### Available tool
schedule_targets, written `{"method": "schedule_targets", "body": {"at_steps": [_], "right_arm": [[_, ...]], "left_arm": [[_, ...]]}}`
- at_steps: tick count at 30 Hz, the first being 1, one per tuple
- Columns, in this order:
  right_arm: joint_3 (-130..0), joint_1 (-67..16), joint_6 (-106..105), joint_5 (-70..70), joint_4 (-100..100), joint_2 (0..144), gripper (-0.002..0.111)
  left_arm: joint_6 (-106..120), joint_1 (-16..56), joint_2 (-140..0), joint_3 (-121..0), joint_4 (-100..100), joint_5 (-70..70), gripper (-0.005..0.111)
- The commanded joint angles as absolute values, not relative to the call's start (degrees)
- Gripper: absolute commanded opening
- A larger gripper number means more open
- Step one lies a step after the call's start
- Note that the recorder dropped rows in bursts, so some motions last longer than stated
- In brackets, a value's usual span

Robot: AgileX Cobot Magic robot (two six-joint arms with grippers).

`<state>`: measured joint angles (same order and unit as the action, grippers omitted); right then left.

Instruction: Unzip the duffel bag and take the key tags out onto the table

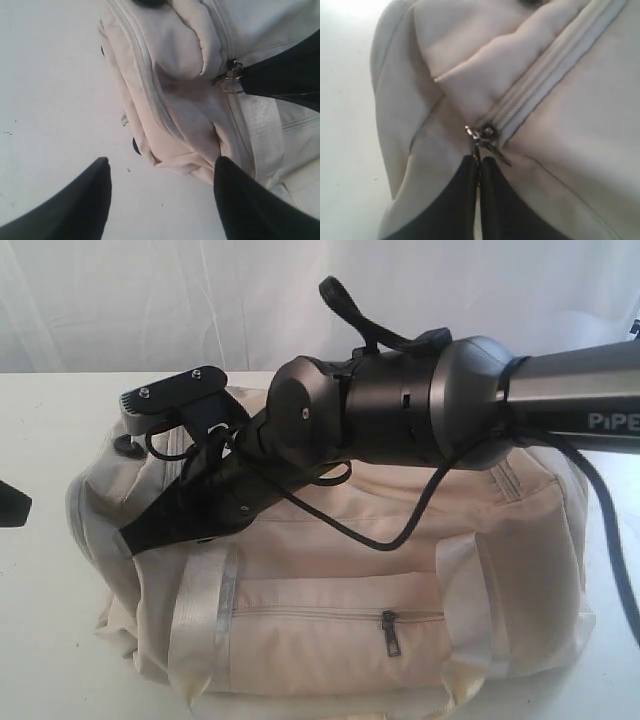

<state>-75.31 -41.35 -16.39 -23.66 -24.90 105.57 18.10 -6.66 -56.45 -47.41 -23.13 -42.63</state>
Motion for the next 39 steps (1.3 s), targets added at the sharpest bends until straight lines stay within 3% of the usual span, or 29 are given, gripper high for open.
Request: {"method": "schedule_targets", "body": {"at_steps": [1,18,24,26,27,29,39], "right_arm": [[-76.04,-40.65,-16.22,-25.2,-24.17,104.59,0.0],[-86.77,-35.91,-16.22,-27.63,-22.39,106.76,0.0],[-88.52,-35.91,-16.33,-36.69,-23.53,107.33,0.001],[-88.78,-35.91,-16.97,-42.48,-24.57,107.33,0.013],[-88.47,-35.91,-18.03,-44.97,-25.62,107.58,0.031],[-87.9,-36.14,-18.17,-45.06,-26.42,108.32,0.055],[-87.9,-38.4,-20.6,-39.24,-26.94,115.55,0.05]], "left_arm": [[17.74,-6.76,-55.99,-47.1,-24.36,-43.12,0.063],[18.18,-6.67,-55.99,-46.77,-26.28,-43.22,0.063],[18.18,-6.67,-55.99,-46.77,-26.28,-43.22,0.063],[18.18,-6.67,-55.99,-46.77,-26.42,-43.22,0.063],[18.18,-6.67,-55.99,-46.77,-26.51,-43.22,0.063],[18.18,-6.67,-55.99,-46.77,-26.65,-43.33,0.063],[18.18,-6.67,-55.99,-46.77,-26.63,-43.21,0.063]]}}
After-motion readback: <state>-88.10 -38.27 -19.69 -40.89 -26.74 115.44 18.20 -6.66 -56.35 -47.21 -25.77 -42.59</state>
